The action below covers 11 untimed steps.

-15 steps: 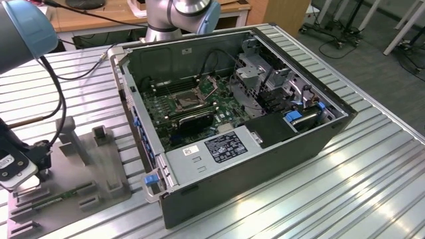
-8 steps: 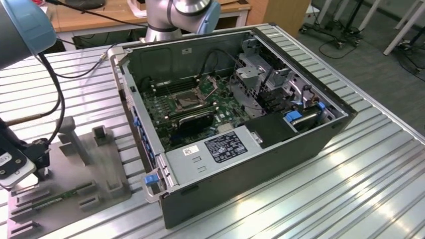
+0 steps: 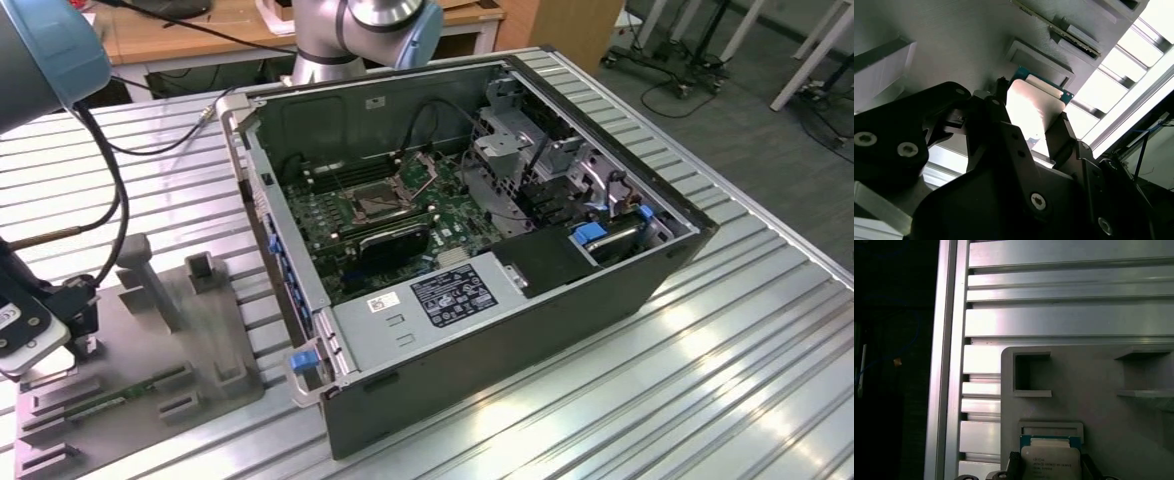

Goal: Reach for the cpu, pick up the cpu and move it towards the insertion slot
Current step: 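Pick up the cpu and move it towards the insertion slot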

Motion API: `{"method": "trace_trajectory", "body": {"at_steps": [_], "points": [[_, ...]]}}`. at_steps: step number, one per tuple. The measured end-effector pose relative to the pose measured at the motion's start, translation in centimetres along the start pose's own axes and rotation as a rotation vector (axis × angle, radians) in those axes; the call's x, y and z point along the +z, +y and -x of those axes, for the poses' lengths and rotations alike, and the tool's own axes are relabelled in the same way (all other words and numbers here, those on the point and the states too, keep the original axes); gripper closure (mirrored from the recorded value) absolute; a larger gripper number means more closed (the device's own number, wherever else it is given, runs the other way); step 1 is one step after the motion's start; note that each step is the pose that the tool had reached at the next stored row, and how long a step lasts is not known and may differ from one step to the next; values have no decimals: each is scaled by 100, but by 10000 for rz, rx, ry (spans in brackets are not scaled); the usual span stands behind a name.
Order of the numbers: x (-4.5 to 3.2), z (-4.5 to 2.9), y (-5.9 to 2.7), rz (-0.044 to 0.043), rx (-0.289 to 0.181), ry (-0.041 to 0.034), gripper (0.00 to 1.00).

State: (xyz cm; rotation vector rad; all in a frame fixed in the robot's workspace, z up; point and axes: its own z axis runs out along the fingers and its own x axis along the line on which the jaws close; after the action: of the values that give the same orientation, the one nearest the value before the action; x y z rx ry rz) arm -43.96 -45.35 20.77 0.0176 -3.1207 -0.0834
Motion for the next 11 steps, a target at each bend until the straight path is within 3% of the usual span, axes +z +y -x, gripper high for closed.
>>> {"method": "trace_trajectory", "body": {"at_steps": [11], "points": [[-25,-1,1,0,0,0,46]]}}
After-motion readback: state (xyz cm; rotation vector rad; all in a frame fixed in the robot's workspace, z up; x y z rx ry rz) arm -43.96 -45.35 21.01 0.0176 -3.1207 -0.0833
